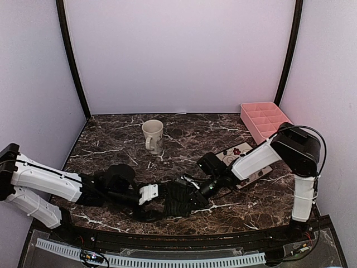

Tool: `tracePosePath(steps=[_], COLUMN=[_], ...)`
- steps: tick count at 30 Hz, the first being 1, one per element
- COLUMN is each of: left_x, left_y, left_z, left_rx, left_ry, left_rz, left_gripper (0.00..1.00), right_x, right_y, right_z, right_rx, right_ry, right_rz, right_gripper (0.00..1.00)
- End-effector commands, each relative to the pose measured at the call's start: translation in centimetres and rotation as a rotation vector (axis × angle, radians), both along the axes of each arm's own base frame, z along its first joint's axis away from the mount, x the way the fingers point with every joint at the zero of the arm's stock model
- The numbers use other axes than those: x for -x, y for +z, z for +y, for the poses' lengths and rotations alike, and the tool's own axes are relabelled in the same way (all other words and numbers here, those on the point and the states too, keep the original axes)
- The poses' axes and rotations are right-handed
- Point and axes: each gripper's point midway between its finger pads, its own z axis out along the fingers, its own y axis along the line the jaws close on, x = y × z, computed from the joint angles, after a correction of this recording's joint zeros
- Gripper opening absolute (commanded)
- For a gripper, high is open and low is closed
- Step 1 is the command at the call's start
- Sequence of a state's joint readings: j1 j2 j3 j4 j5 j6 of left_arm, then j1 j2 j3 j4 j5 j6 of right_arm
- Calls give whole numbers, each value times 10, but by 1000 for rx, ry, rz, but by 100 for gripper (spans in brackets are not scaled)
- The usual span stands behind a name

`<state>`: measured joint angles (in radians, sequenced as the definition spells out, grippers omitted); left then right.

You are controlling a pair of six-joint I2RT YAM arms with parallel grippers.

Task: Roll the underwear
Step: Roll the underwear at the center of the board.

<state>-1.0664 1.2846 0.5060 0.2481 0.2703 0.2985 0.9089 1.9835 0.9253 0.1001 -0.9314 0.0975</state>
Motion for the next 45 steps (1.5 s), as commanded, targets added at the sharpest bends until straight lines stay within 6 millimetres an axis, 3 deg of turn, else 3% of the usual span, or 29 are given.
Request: tracePosePath(steps=[1, 6, 12, 16, 19, 22, 26, 30, 33, 35, 40, 45], left_x=[-4, -8, -11, -6, 2, 11, 21, 21, 18, 16, -1, -15], left_y=[-19, -31, -44, -57, -67, -74, -76, -72, -69, -67, -74, -87], left_z=[-17, -37, -47, -40, -31, -25, -20, -16, -14, -15, -18, -17], left_rx=[-68, -105, -137, -179, -213, -233, -237, -201, -177, -154, -121, -126], left_ry=[-34, -67, -109, -129, -144, -149, -150, -131, -140, -149, -122, -101], left_rz=[-131, -201, -240, -215, -162, -96, 61, 290, 471, 585, 857, 1004], left_gripper=[66, 66, 61, 47, 32, 20, 11, 8, 9, 9, 9, 8], right_x=[10, 9, 8, 7, 4, -2, -24, -38, -41, -42, -21, 1], right_y=[-35, -38, -39, -38, -36, -29, -10, 14, 25, 31, 53, 57], right_z=[-20, -17, -16, -16, -16, -15, -18, -29, -42, -49, -47, -34], right_rx=[151, 153, 156, 156, 155, 152, 135, 105, 91, 85, 22, -8], right_ry=[-29, -19, -15, -18, -24, -42, -110, -157, -185, -202, -155, -68], right_rz=[96, 109, 121, 112, 106, 66, -108, -291, -403, -474, -690, -857], right_gripper=[1, 3, 5, 6, 8, 23, 43, 48, 61, 63, 60, 60])
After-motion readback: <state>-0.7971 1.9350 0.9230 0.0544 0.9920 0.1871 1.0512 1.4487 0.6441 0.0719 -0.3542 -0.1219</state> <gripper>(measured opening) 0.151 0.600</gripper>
